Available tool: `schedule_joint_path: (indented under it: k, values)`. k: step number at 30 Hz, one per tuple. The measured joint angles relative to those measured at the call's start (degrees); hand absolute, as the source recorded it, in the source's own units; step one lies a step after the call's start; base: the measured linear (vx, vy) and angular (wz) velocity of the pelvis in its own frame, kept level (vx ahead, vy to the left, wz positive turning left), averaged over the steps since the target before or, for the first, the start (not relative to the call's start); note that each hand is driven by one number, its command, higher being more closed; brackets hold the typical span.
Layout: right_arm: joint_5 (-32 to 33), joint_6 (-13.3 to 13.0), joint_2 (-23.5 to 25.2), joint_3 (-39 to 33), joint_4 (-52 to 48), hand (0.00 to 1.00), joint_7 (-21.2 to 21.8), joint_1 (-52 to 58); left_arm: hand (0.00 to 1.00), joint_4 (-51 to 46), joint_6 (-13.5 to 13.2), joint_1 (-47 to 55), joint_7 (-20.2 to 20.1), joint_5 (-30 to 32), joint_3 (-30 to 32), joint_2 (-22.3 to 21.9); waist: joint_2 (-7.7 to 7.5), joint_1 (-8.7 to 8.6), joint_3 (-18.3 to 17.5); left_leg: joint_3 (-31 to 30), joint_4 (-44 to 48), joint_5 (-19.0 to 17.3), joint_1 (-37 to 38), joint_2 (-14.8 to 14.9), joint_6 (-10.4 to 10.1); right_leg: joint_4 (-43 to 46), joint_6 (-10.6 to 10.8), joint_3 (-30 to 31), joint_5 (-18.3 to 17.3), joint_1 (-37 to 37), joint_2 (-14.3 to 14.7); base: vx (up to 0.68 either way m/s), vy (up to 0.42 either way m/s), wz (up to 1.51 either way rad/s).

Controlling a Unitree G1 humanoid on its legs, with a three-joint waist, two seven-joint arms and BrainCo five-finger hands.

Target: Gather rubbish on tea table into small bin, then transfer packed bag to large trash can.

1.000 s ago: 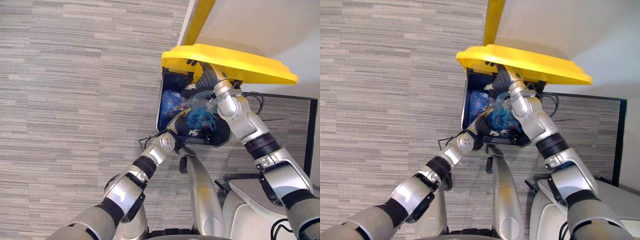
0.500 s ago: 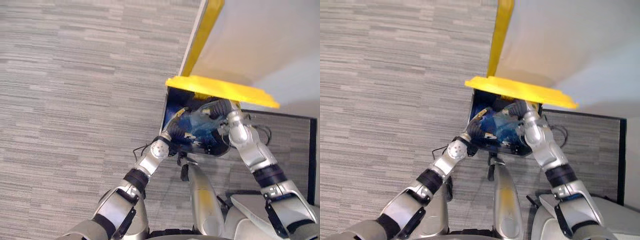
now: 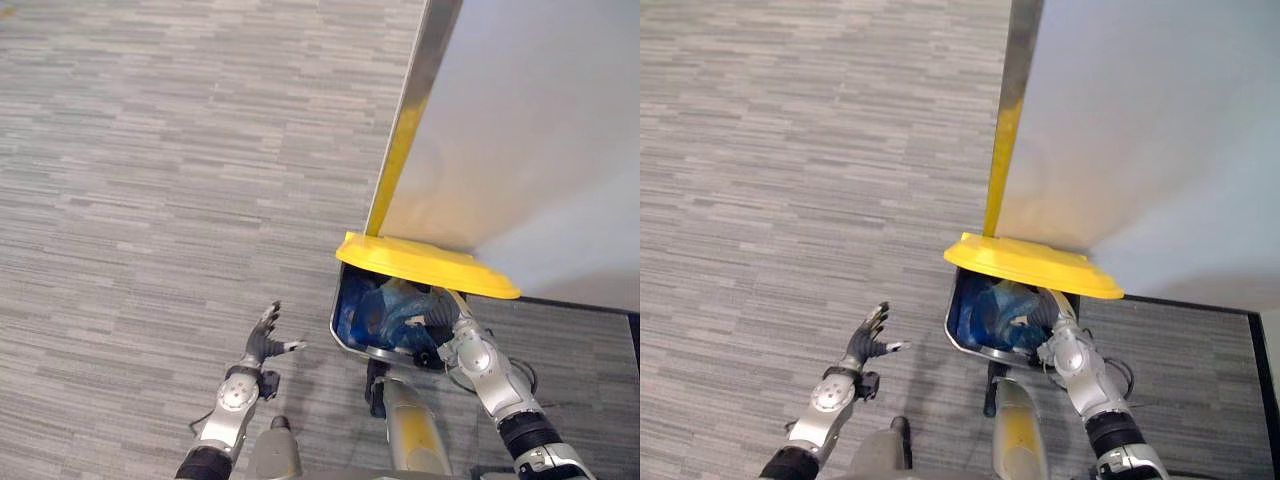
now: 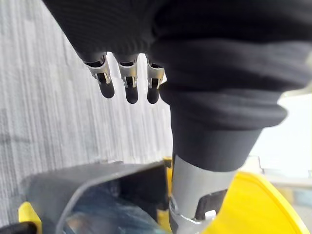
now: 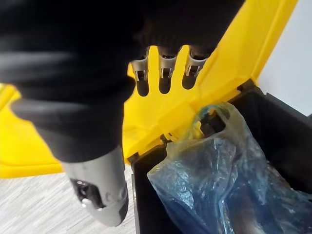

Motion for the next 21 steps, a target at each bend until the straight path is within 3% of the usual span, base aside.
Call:
schedule_joint_path:
  k: [6, 10, 14, 16, 17, 18, 21]
  values:
    - [0.43, -0.07, 1.99, -2.04, 2.02, 0.0, 0.13, 2.14, 0.0, 9.62, 0.55, 1.79, 0.07, 1.35, 7.17, 0.35, -0.48, 0.06, -0.78, -0.37, -1.04, 0.41, 4.33, -0.61, 0.03, 0.65, 0.74, -0.31, -0.72, 3.82, -0.89, -0.03, 0.02, 0.06]
    - [4.37, -0.24, 5.07, -2.27, 4.09, 0.0, 1.11, 4.96, 0.0, 13.04, 1.04, 3.67, 0.06, 2.99, 7.55, 1.31, -2.88, 0.21, -1.61, 0.51, -0.72, 0.17, 6.75, -1.77, 0.44, 1.02, 1.5, 1.05, -1.09, 5.29, -1.59, -0.1, 0.023, -0.13]
    - [9.7, -0.53, 7.15, -2.96, 5.94, 0.0, 1.36, 9.97, 0.0, 13.8, 1.08, 5.91, 0.06, 3.38, 8.93, 1.29, -4.9, 0.08, -1.93, 2.56, 3.38, -1.79, 6.76, -2.21, 2.06, 0.41, 3.9, 2.3, 0.42, 6.27, -1.69, -0.15, 0.051, -0.23]
    - [12.39, -0.56, 8.32, -4.68, 6.77, 0.0, 1.73, 13.55, 0.0, 15.06, 1.12, 6.04, 0.09, 3.36, 9.58, 1.18, -6.2, -0.35, -1.64, 3.11, 4.99, -2.02, 6.0, -2.77, 2.52, -2.73, 6.77, 3.17, 2.02, 6.93, -1.66, -0.16, 0.066, -0.29]
    - [14.39, -0.45, 8.93, -5.5, 7.86, 0.0, 2.2, 14.89, 0.0, 16.74, 1.2, 5.74, 0.18, 3.38, 10.35, 0.72, -4.12, -0.3, -1.79, 5.09, 3.59, -0.63, 5.7, -0.84, 3.25, -0.82, 6.55, 1.96, 0.51, 6.23, -1.72, -0.17, 0.046, -0.44]
    - [15.83, -0.23, 10.2, -6.22, 8.47, 0.0, 2.39, 16.82, 0.0, 18.43, 1.75, 5.3, 0.45, 3.37, 12.05, 0.24, -4.88, -0.31, -1.95, 6.53, 2.55, 0.39, 5.91, -0.88, 3.46, 12.29, 2.51, 2.76, -1.43, 3.08, -2.72, -0.16, 0.044, -0.43]
    - [17.65, -0.22, 13.5, -7.51, 9.9, 0.0, 2.39, 21.02, 0.0, 19.13, 3.15, 5.18, 1.7, 3.36, 13.77, -0.03, -7.0, -0.13, -3.54, 8.04, 0.51, 1.97, 6.21, -0.83, 3.0, 27.05, 1.68, 3.29, -4.3, 5.72, -3.83, -0.11, -0.033, -0.35]
